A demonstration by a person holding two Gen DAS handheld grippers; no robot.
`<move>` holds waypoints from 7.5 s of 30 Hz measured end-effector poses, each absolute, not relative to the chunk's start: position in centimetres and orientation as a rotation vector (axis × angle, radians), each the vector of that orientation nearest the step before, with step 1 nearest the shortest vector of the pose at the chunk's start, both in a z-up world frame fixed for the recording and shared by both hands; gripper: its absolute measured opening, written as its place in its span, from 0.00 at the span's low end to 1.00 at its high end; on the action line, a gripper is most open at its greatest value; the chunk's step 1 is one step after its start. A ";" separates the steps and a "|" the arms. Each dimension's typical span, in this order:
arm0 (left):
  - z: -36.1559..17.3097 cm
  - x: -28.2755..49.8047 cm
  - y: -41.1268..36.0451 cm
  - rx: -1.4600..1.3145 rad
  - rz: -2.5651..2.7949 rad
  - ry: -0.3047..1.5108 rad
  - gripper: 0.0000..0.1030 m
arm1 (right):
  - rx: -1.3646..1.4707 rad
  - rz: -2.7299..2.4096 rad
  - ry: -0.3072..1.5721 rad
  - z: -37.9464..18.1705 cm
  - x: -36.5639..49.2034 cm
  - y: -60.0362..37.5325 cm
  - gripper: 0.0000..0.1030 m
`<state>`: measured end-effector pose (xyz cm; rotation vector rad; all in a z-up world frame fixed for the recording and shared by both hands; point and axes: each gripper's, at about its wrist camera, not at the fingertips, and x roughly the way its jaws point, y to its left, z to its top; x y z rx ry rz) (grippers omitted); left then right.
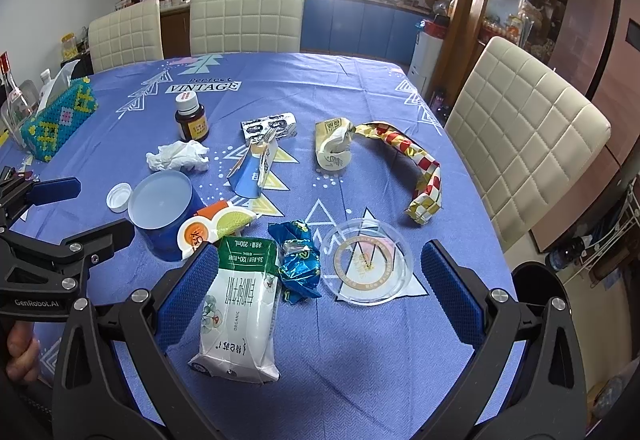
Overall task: Collect trash
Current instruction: 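Grasp the white milk carton with the right tool while the left tool grasps the blue container, then carry both items to the black bin and open the right tool to drop the carton, then open the left tool over the bin to drop the blue container, then move both open tools back over the table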
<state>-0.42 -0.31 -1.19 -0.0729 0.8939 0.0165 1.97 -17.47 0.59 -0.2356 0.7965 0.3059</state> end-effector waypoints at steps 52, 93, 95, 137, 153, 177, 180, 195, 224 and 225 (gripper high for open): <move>-6.7 5.9 -1.1 -0.017 -0.048 1.009 0.72 | -0.149 0.433 0.968 -6.4 3.2 -17.7 0.56; 2.0 6.8 -20.8 0.116 -0.189 0.756 0.72 | -0.121 0.232 0.743 1.8 4.8 -35.9 0.57; 2.1 7.2 -22.2 0.121 -0.206 0.754 0.72 | -0.118 0.211 0.739 1.9 4.9 -37.1 0.57; 1.7 12.1 -39.1 0.236 -0.517 0.724 0.72 | -0.003 -0.224 0.672 1.6 5.1 -53.7 0.63; 1.9 11.2 -44.8 0.279 -0.664 0.697 0.73 | 0.058 -0.345 0.657 2.0 2.7 -57.6 0.63; 2.1 11.7 -42.7 0.190 -0.647 0.740 0.79 | 0.062 -0.338 0.662 2.2 1.7 -57.0 0.63; 2.1 11.6 -41.7 0.186 -0.622 0.741 0.79 | 0.054 -0.312 0.661 2.3 2.1 -56.2 0.63; 2.8 11.3 -35.2 0.144 -0.480 0.731 0.79 | -0.005 -0.153 0.656 2.6 4.6 -50.5 0.63; 2.3 9.4 -25.1 0.078 -0.313 0.753 0.79 | -0.083 0.047 0.687 2.1 5.8 -40.5 0.63; 2.2 9.3 -24.7 0.076 -0.307 0.756 0.80 | -0.086 0.056 0.690 2.0 5.8 -40.1 0.63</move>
